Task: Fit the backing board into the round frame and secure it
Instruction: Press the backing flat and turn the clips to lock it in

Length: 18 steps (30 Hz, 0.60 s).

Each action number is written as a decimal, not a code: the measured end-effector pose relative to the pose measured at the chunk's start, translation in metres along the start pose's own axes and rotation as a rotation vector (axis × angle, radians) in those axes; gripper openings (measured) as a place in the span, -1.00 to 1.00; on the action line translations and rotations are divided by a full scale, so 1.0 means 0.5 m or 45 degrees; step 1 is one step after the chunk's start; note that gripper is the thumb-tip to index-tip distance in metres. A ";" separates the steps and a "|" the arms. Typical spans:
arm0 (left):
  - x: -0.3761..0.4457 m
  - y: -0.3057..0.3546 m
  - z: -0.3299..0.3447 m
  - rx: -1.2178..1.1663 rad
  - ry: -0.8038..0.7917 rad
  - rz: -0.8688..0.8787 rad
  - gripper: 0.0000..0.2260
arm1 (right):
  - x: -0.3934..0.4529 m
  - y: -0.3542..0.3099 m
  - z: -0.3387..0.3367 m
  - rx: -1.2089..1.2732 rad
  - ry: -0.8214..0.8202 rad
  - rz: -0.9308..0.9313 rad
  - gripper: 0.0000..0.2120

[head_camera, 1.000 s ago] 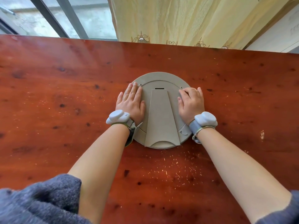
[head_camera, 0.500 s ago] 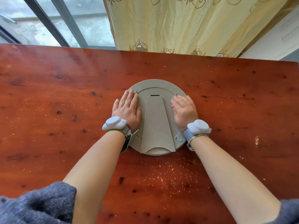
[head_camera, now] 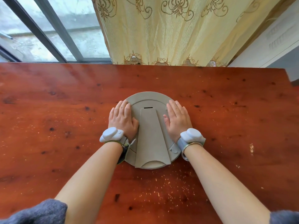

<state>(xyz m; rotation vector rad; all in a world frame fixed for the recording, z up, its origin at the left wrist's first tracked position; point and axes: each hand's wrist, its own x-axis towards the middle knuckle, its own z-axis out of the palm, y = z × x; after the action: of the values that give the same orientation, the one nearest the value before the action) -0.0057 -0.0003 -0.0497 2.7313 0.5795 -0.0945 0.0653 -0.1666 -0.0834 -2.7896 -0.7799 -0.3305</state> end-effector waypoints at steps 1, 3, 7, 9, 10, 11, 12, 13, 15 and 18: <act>0.001 0.000 0.000 0.008 -0.003 -0.016 -0.43 | 0.001 -0.003 -0.002 -0.005 -0.024 0.008 -0.55; 0.001 0.001 -0.002 0.043 -0.001 -0.009 -0.39 | 0.003 -0.006 -0.007 -0.016 -0.064 0.019 -0.55; 0.002 0.000 -0.001 0.080 0.001 0.056 -0.30 | 0.004 -0.007 -0.013 -0.010 -0.121 0.027 -0.55; 0.003 0.000 0.000 0.079 0.021 0.065 -0.35 | 0.006 -0.007 -0.014 -0.004 -0.133 0.030 -0.55; 0.003 -0.001 0.002 0.079 0.029 0.073 -0.38 | 0.006 -0.008 -0.015 -0.002 -0.144 0.033 -0.55; 0.003 -0.002 0.003 0.089 0.030 0.086 -0.42 | 0.006 -0.008 -0.015 -0.002 -0.144 0.034 -0.55; 0.003 -0.003 0.003 0.106 0.037 0.103 -0.44 | 0.006 -0.009 -0.015 -0.005 -0.143 0.037 -0.55; 0.003 -0.005 0.004 0.117 0.048 0.116 -0.47 | 0.006 -0.009 -0.014 -0.006 -0.138 0.039 -0.55; 0.003 -0.008 0.003 0.126 0.058 0.134 -0.49 | 0.006 -0.011 -0.015 0.008 -0.144 0.044 -0.55; 0.006 -0.010 0.008 0.111 0.080 0.168 -0.50 | 0.006 -0.011 -0.017 0.033 -0.134 0.053 -0.56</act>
<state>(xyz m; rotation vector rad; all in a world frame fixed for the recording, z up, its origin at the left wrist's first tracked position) -0.0051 0.0034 -0.0553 2.8573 0.4196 -0.0018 0.0635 -0.1629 -0.0738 -2.8136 -0.7423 -0.1668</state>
